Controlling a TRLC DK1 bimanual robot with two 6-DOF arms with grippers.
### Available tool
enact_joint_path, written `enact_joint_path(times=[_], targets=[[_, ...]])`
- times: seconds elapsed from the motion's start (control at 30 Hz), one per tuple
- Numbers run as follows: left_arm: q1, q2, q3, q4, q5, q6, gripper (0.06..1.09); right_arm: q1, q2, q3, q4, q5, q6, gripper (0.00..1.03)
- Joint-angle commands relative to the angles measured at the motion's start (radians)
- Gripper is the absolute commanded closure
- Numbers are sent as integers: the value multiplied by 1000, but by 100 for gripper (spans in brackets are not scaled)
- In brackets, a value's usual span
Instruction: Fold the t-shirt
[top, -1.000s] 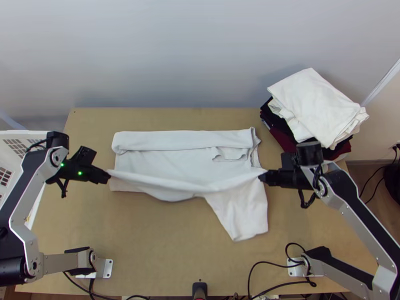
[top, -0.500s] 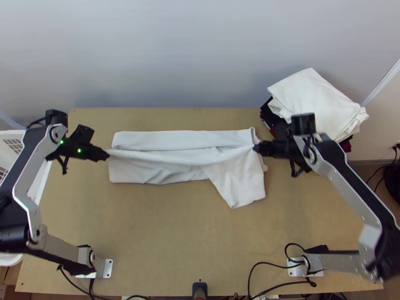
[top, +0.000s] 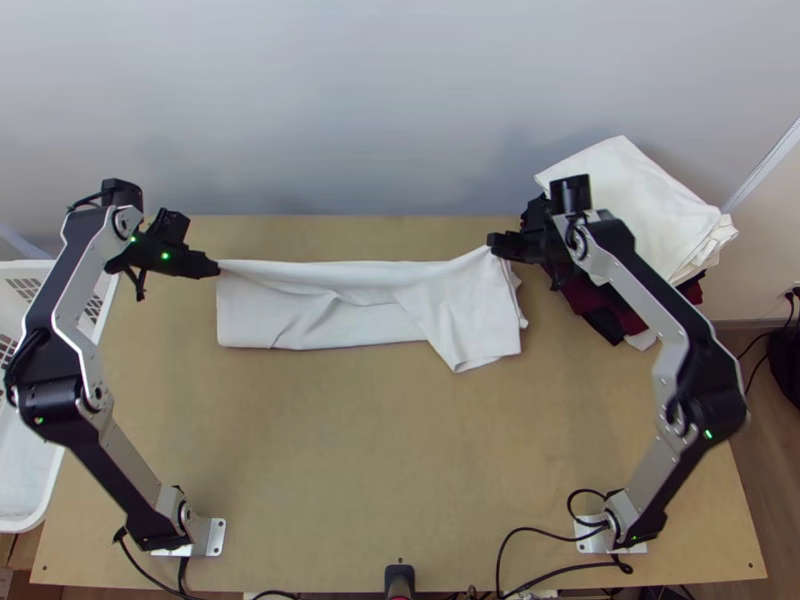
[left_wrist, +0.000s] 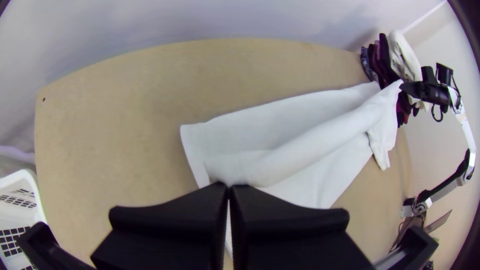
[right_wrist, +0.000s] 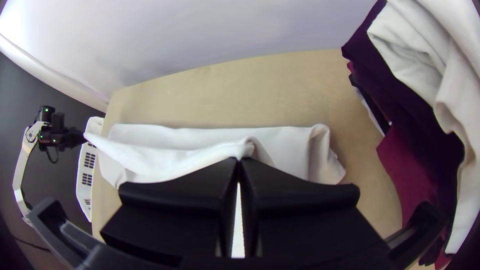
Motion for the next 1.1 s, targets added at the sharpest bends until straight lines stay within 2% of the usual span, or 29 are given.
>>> enact_joint_path(times=[0.0, 0.53, 0.63, 0.67, 0.7, 0.73, 0.77, 0.8, 0.87, 0.9, 0.93, 0.97, 1.07], targets=[[4, 60, 73, -26, -7, -24, 104, -8, 78, 76, 5, 17, -7, 100], [-14, 195, 124, -30, -21, -51, 104, 24, 334, 271, 5, 111, -10, 100], [-16, 218, 124, -3, -33, -83, 104, 35, 365, 285, 5, 132, -12, 100], [-19, 227, 125, 11, -41, -99, 101, 41, 375, 286, 5, 141, -10, 100], [-23, 239, 128, 20, -61, -105, 83, 46, 383, 288, 5, 155, -12, 100], [-26, 250, 133, 22, -68, -106, 60, 50, 388, 288, 5, 170, -13, 99], [-28, 254, 133, 26, -73, -110, 42, 57, 391, 288, 5, 187, -17, 88], [-26, 256, 133, 37, -76, -130, 35, 61, 389, 286, 5, 204, -18, 70], [-19, 251, 130, 68, -68, -163, 35, 72, 372, 280, 0, 249, -18, 32], [-11, 247, 130, 91, -61, -189, 34, 77, 359, 277, 0, 279, -21, 18], [-2, 242, 130, 98, -44, -197, 30, 80, 340, 272, 3, 304, -21, 9], [9, 235, 128, 108, -29, -203, 24, 84, 314, 262, 9, 313, -21, 4], [44, 207, 128, 124, 1, -220, 20, 101, 199, 206, 55, 333, -21, 4]])
